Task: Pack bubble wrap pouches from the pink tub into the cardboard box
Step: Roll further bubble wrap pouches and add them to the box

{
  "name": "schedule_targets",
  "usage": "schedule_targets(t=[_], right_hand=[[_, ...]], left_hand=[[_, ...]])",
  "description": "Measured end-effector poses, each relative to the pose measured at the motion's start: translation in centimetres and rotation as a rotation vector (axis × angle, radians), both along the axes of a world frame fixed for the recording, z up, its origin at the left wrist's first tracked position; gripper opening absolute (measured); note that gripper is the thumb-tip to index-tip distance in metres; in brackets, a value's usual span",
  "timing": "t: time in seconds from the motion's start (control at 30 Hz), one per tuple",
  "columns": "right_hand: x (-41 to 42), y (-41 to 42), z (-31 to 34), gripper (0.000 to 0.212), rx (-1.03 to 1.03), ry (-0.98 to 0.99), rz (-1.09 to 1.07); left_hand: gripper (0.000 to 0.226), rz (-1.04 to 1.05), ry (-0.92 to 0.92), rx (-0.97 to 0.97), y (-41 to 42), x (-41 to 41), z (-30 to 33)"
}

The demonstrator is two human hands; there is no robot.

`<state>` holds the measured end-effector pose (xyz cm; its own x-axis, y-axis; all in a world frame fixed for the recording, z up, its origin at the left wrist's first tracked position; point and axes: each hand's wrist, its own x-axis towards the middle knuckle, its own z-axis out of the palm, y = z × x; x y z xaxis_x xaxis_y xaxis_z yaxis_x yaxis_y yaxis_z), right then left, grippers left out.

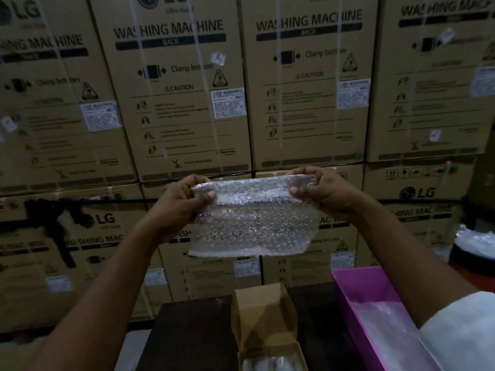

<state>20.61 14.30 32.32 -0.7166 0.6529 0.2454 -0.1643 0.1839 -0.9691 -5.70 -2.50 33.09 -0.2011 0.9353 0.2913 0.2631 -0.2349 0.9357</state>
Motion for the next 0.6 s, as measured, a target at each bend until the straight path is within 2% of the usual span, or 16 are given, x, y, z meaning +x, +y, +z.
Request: schedule_targets(t=[0.1, 0.23, 0.43, 0.53, 0.6], right_hand=[[0.7, 0.2, -1.1, 0.037, 0.006, 0.04, 0.048], [1.7, -0.4, -3.6, 0.043, -0.066, 0.007, 0.116], [2.2, -1.2, -5.8, 0.039, -0.153, 0.037, 0.163], [2.6, -1.2, -6.4, 0.04, -0.057, -0.004, 0.151], [3.0, -1.2, -6.4, 0.032, -0.023, 0.017, 0.173]], left_hand=[[0.024, -0.003, -0.108, -0.01, -1.0, 0.3, -1.2], [0.044, -0.017, -0.233, -0.074, -2.0, 1.1, -4.3], [0.021, 0.043, -0.294, -0.185, -2.0, 1.0, -7.2], [0.014, 0.035, -0.241, -0.18, -2.2, 0.7, -7.3], [0.015, -0.034, -0.193, -0.156, -2.5, 0.5, -7.2]])
